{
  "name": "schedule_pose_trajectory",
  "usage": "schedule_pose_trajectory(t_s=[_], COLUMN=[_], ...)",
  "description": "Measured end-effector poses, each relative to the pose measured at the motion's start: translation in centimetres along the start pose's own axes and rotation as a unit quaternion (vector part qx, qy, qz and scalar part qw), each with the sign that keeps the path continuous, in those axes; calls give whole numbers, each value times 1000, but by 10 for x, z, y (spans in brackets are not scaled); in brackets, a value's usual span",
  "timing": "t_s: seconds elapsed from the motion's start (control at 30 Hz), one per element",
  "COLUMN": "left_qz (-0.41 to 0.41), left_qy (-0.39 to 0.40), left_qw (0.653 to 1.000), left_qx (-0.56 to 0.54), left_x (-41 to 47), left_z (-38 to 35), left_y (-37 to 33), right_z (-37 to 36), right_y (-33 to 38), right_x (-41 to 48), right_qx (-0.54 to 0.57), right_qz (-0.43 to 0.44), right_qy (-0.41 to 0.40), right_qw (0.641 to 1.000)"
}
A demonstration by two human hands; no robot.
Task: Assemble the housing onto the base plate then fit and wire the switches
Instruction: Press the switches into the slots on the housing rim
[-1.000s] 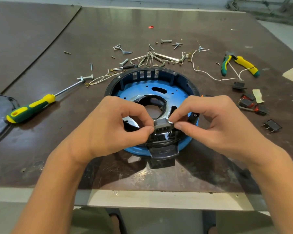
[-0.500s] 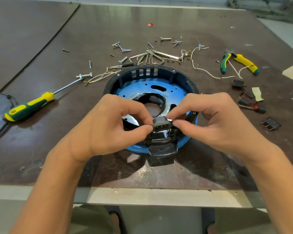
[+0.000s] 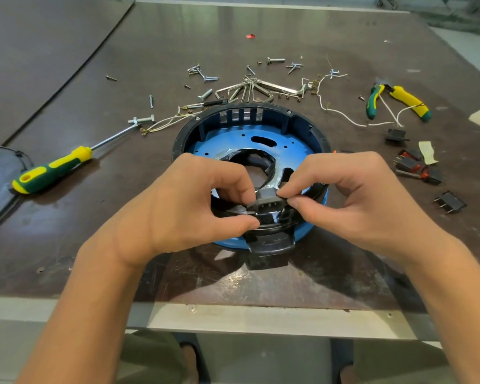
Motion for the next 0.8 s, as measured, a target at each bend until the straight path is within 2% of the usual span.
schedule_pose_trajectory(t_s=[0.4,0.5,0.63,0.8], left_qz=[-19,-20,-23,-16], left_qy=[-14,-10,11,4], left_qw=[999,999,1000,1000], left_qx=[-44,-38,12,22], left_x=[1,1,2,2], left_z=[1,0,-3,-3], left_y=[-5,-6,-8,-7], right_z=[-2,1,-3,-3], right_y=[-5,-3,0,-1], right_x=[-3,-4,-2,-1], right_qx=[38,10,-46,-45], right_qz=[-14,1,28,29], right_qy=[51,67,50,44], right_qw=[998,998,997,998])
Point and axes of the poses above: each hand's wrist, its own x-axis towards the middle knuckle, its own z-axis out of the back of the hand, y = z × x, the point moved 6 cm from there along x, towards the middle knuckle, and after that the axes turned 2 degrees about z, right-handed, at the moved point
